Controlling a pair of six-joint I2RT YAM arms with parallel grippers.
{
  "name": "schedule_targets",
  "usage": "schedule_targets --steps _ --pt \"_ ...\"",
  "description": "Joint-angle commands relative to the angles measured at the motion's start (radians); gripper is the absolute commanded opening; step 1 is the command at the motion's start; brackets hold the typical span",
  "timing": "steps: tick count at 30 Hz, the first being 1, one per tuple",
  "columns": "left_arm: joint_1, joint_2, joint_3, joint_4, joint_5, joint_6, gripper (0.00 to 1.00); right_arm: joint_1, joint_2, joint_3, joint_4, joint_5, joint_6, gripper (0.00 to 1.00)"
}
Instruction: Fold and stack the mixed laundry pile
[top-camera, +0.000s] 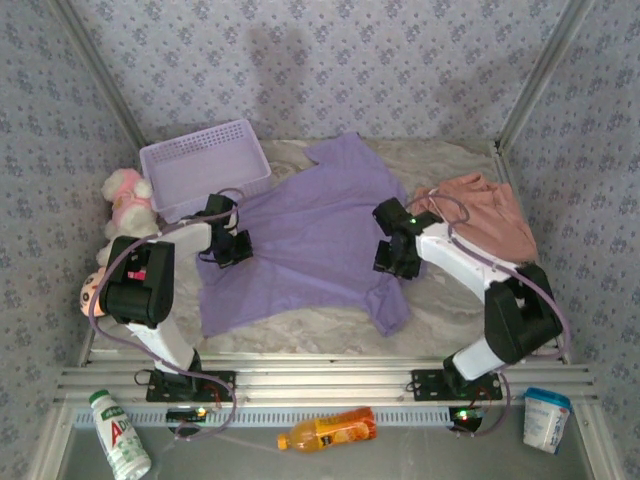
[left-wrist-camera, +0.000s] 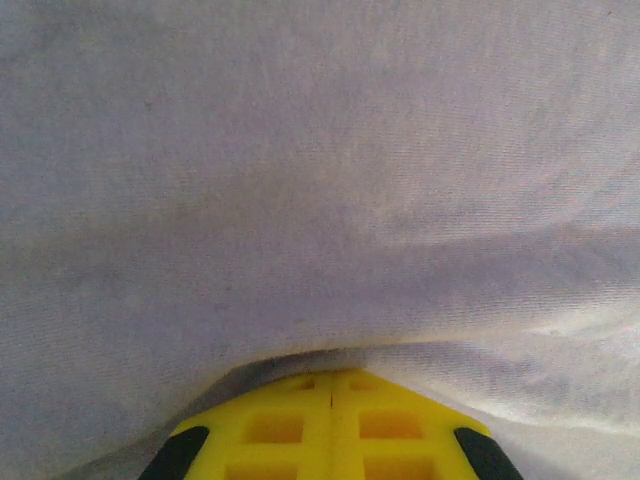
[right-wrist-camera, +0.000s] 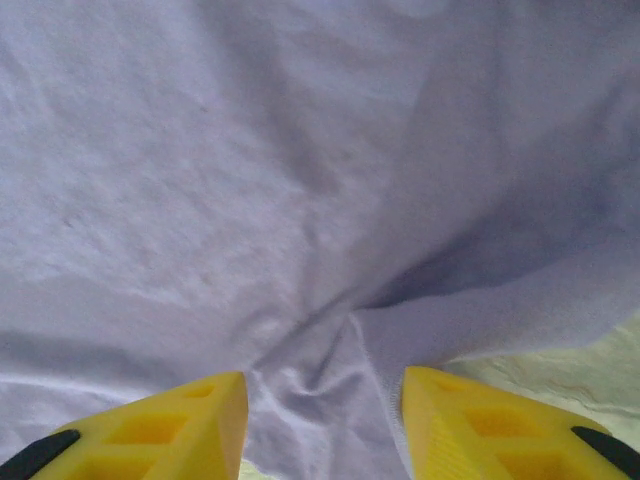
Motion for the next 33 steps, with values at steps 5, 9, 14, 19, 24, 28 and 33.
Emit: schedule_targets --steps 5,9,14,19,24,28,33 --pt "0.003 0.041 -0.045 -0.068 -0.011 0.025 0.0 -0.007 -0.287 -0.242 -0.063 0.045 0.098 0.43" --pt "0.002 0.045 -0.035 -0.077 0.002 0.028 0.0 0.039 -0.367 -0.358 -0.042 0.003 0.195 0.4" --pt "0.0 0.036 -0.031 -0.09 0.001 0.03 0.0 0.174 -0.319 -0.389 0.044 0.008 0.307 0.41" --pt "0.0 0.031 -0.027 -0.097 -0.001 0.029 0.0 0.246 -0.168 -0.361 0.098 0.052 0.352 0.39" --pt "0.0 0.027 -0.031 -0.098 -0.002 0.028 0.0 0.264 -0.086 -0.334 0.102 0.073 0.36 0.04" --pt "0.001 0.011 -0.028 -0.106 0.005 0.025 0.0 0.269 -0.141 -0.248 -0.008 0.159 0.354 0.0" --pt "-0.001 -0.063 0.035 -0.175 0.008 0.062 0.26 0.277 -0.187 -0.073 -0.105 0.185 0.285 0.0"
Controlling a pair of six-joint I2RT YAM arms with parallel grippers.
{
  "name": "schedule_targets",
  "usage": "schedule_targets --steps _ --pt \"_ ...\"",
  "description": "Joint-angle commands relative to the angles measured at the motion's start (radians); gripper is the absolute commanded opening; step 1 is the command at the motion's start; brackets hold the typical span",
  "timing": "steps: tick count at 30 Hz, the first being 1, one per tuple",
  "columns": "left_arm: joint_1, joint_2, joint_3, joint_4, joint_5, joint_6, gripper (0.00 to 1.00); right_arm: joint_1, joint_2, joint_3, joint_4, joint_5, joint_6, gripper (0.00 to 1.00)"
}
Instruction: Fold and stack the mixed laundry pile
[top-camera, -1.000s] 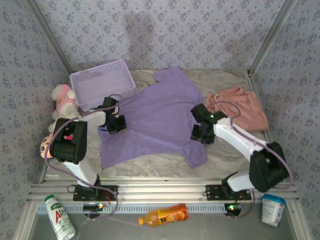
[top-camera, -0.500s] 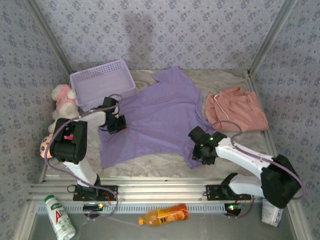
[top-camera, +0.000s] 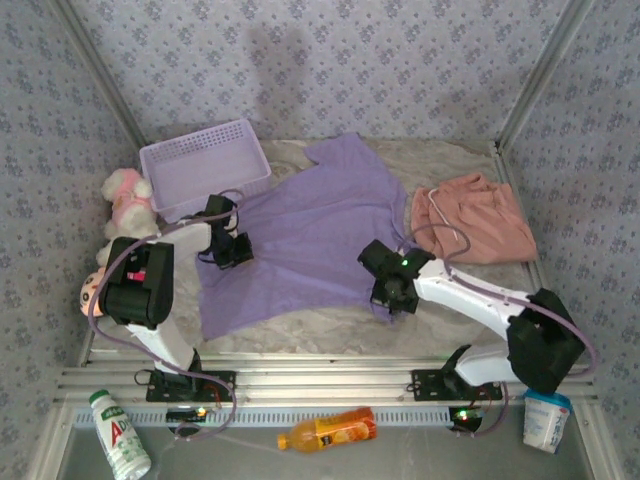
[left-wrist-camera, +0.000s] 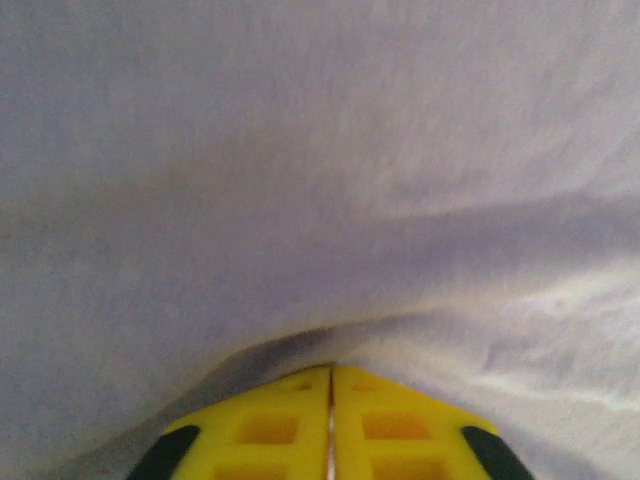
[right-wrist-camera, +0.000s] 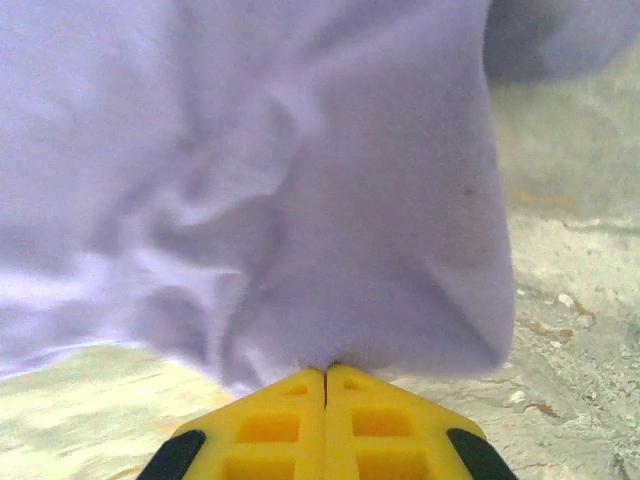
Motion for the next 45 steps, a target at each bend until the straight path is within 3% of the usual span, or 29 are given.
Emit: schedule_targets --steps 1,5,8,9,16,19,23,29,32,39,45 --pt "-0.001 -0.061 0.048 -0.136 -0.015 0.049 0.34 0.023 -0.018 0.113 -0.079 0.046 -0.039 0.0" --pt "-0.001 -0.095 0.103 -0.19 -0.038 0.08 0.59 0.084 0.083 0.14 0.064 -0.089 -0.058 0.0" --pt "-0.001 -0.101 0.115 -0.201 -0.035 0.077 0.68 0.097 0.154 0.151 0.08 -0.155 -0.076 0.47" --pt "-0.001 -0.103 0.116 -0.202 -0.027 0.073 0.69 0.098 0.147 0.142 0.059 -0.156 -0.078 0.51" --pt "-0.002 -0.171 0.093 -0.214 -0.023 0.055 0.72 -0.027 -0.125 -0.026 0.024 -0.098 -0.047 0.47" --pt "-0.002 -0.197 0.087 -0.227 -0.031 0.055 0.72 -0.085 -0.25 -0.117 -0.022 -0.081 -0.023 0.36" --pt "-0.001 -0.228 0.075 -0.226 -0.032 0.051 0.72 -0.158 -0.391 -0.257 -0.013 -0.123 -0.015 0.28" --pt "-0.002 -0.247 0.048 -0.226 -0.033 0.04 0.72 -0.185 -0.433 -0.368 0.061 -0.155 -0.012 0.14" --pt "-0.002 -0.249 0.043 -0.226 -0.034 0.04 0.71 -0.186 -0.381 -0.394 0.137 -0.161 -0.016 0.16" --pt "-0.001 -0.252 0.049 -0.258 -0.037 0.047 0.71 -0.241 -0.209 -0.377 0.394 -0.196 -0.079 0.33" --pt "0.0 -0.256 0.058 -0.272 -0.043 0.054 0.71 -0.264 -0.091 -0.274 0.444 -0.195 -0.15 0.43"
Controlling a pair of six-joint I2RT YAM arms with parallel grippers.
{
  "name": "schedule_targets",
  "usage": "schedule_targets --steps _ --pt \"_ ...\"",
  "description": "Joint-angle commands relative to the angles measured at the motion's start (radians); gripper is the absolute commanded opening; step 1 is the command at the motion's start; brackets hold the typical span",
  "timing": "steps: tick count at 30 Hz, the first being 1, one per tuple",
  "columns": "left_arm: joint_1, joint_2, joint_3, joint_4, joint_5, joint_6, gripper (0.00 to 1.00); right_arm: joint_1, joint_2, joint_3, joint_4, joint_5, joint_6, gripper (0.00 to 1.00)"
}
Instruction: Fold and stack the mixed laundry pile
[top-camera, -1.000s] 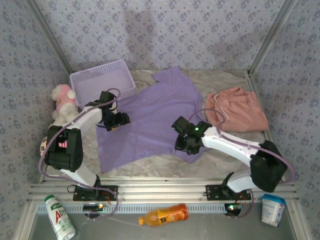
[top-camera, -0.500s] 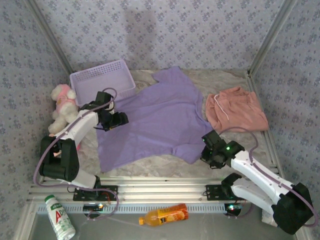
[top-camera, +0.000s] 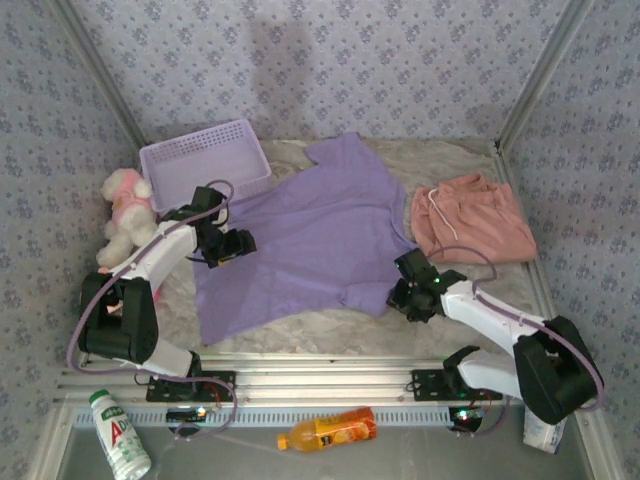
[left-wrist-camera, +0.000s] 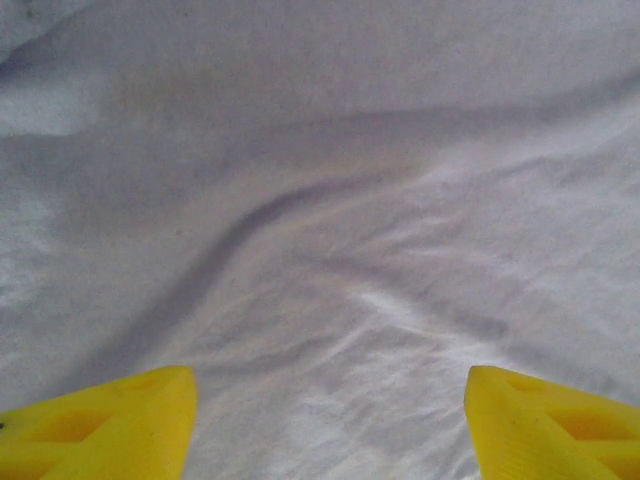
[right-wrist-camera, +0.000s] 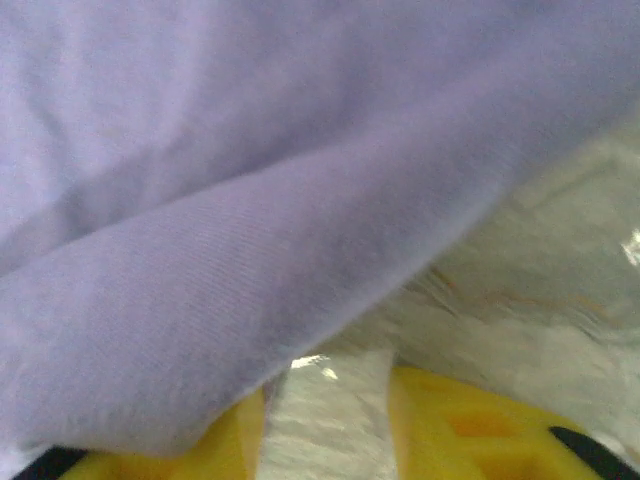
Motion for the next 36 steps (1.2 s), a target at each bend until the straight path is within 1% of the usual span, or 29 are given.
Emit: schedule_targets --steps 1,3,7,11,13,15,16,18,22,25,27,29,31,32,34,35,36 --pt "0.001 -0.03 0.01 -0.035 -0.014 0.007 0.71 -0.004 0.055 0.075 0.069 -0.006 -0.057 0.44" --pt "0.001 -0.032 0.008 -0.035 -0.016 0.007 0.72 0.002 0.095 0.094 0.08 -0.016 -0.058 0.46" --pt "0.003 -0.029 0.003 -0.034 -0.016 0.005 0.71 0.015 0.152 0.109 0.089 -0.019 -0.053 0.47" --pt "0.004 -0.032 -0.001 -0.033 -0.017 0.002 0.71 0.012 0.168 0.105 0.089 -0.013 -0.045 0.39" --pt "0.004 -0.03 -0.004 -0.031 -0.017 0.001 0.71 0.005 0.17 0.102 0.091 -0.019 -0.047 0.32" --pt "0.004 -0.028 -0.004 -0.029 -0.019 0.0 0.71 -0.005 0.173 0.104 0.083 -0.033 -0.048 0.16" --pt "0.004 -0.029 -0.006 -0.028 -0.02 0.0 0.72 -0.008 0.171 0.107 0.073 -0.032 -0.051 0.1" --pt "0.004 -0.025 -0.013 -0.021 -0.026 0.0 0.71 -0.012 0.149 0.126 0.014 -0.026 -0.057 0.01" --pt "0.006 -0.004 -0.045 -0.002 -0.051 -0.003 0.71 0.003 0.04 0.138 -0.171 -0.012 -0.054 0.0" --pt "0.007 0.018 -0.064 0.045 -0.042 -0.016 0.71 0.004 -0.07 0.12 -0.39 -0.02 -0.053 0.0" --pt "0.006 0.019 -0.075 0.063 -0.03 -0.027 0.71 -0.01 -0.13 0.094 -0.498 -0.025 -0.05 0.0" --pt "0.006 0.019 -0.083 0.074 -0.023 -0.035 0.71 -0.042 -0.166 0.06 -0.542 -0.014 -0.063 0.01" --pt "0.006 0.023 -0.079 0.076 -0.016 -0.036 0.71 -0.093 -0.168 0.034 -0.536 -0.011 -0.08 0.08" --pt "0.006 0.025 -0.076 0.073 -0.013 -0.033 0.71 -0.113 -0.16 0.033 -0.534 0.0 -0.087 0.14" --pt "0.004 0.028 -0.066 0.064 -0.01 -0.027 0.71 -0.139 -0.135 0.055 -0.552 0.05 -0.094 0.35" --pt "0.004 0.027 -0.063 0.06 -0.01 -0.026 0.71 -0.139 -0.129 0.067 -0.555 0.072 -0.096 0.42" --pt "0.004 0.024 -0.059 0.059 -0.008 -0.024 0.71 -0.135 -0.122 0.085 -0.55 0.1 -0.093 0.46"
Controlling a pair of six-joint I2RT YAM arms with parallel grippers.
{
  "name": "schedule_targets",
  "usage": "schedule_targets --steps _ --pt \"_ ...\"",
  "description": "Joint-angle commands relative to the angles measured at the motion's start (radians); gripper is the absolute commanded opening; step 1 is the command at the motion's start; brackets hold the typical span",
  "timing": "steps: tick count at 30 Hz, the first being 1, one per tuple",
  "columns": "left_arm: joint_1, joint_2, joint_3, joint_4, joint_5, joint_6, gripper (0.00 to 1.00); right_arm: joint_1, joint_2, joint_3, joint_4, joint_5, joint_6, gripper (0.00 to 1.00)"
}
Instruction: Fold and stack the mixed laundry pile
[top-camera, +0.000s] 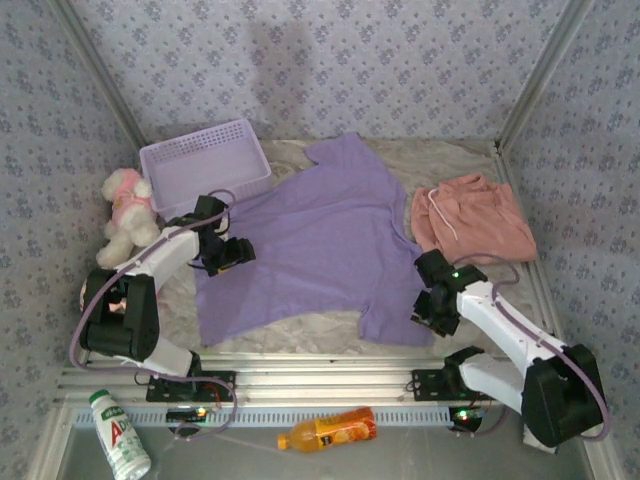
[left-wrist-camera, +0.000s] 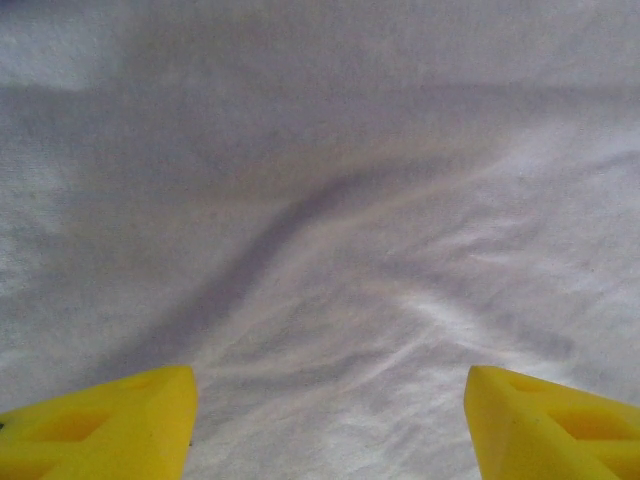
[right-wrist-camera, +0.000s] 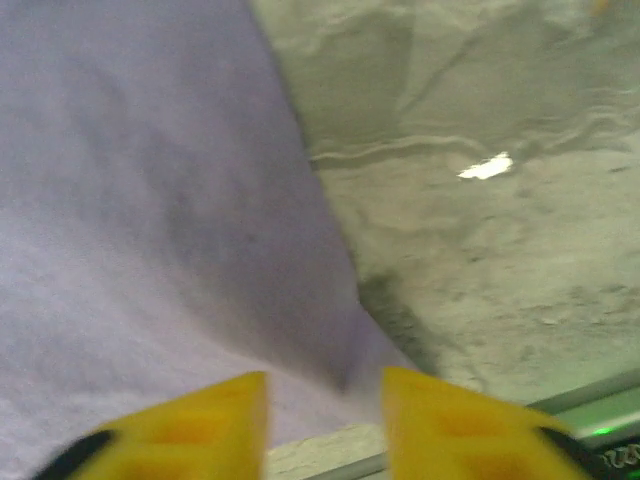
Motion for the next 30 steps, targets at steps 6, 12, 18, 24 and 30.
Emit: schedule_targets --steps 6,12,18,24,30 --pt "0.003 -0.027 0.009 0.003 0.009 -0.014 0.71 0.109 0.022 0.027 -0.076 0.083 0.073 0.53" --pt "0.024 -0.09 -0.019 -0.007 0.028 -0.035 0.73 0.149 0.031 -0.023 -0.034 0.117 0.157 0.5" --pt "0.104 -0.176 -0.033 -0.11 0.044 -0.004 1.0 0.184 0.033 -0.021 -0.031 0.139 0.182 0.46" --pt "0.173 -0.224 -0.083 -0.157 0.041 -0.008 1.0 0.315 0.064 -0.006 -0.01 0.181 0.301 0.46" --pt "0.209 -0.249 -0.137 -0.146 0.054 -0.063 1.0 0.347 0.086 0.006 -0.001 0.143 0.316 0.48"
